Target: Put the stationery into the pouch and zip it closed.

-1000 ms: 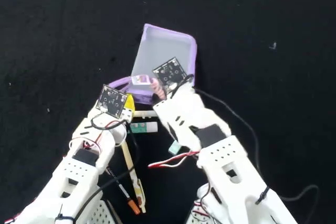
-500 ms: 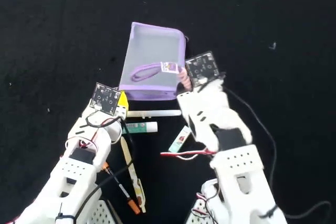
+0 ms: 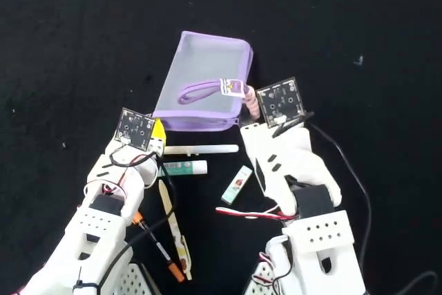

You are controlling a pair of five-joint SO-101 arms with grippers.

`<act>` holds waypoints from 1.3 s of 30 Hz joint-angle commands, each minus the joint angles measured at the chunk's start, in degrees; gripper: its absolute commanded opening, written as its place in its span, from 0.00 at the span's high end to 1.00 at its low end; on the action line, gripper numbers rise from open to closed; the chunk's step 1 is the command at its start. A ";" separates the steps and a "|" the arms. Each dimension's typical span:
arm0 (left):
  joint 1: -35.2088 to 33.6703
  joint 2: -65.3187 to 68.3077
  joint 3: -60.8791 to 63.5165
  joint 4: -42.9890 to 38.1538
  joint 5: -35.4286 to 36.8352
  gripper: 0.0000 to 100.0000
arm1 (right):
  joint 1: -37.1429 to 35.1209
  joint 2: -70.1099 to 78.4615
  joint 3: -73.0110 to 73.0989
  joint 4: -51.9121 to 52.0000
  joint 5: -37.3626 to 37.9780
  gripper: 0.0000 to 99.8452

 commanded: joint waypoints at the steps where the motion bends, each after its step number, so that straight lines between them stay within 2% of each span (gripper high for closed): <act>1: -0.04 -0.62 -1.89 -0.70 0.09 0.97 | 1.85 -2.24 -1.19 0.09 0.44 0.99; 14: 0.04 -0.62 -1.89 -0.70 0.09 0.97 | 3.60 -2.24 -4.88 4.66 0.44 0.99; 22: 6.20 0.00 -1.63 -0.70 -0.09 0.97 | 0.70 -2.24 -6.73 6.95 0.44 0.99; 28: 6.73 0.00 -1.63 -0.70 0.00 0.97 | -0.26 -2.24 -8.40 9.14 0.44 0.99; 31: 6.73 0.00 -1.54 -0.70 1.14 0.88 | -0.26 -2.24 -8.48 9.32 0.44 0.99; 34: 6.20 0.09 -1.54 -0.70 6.77 0.80 | -0.35 -2.24 -8.48 9.32 0.44 0.99; 39: 6.29 0.18 -1.63 -0.79 7.91 0.80 | -0.35 -2.24 -8.57 9.32 0.44 0.99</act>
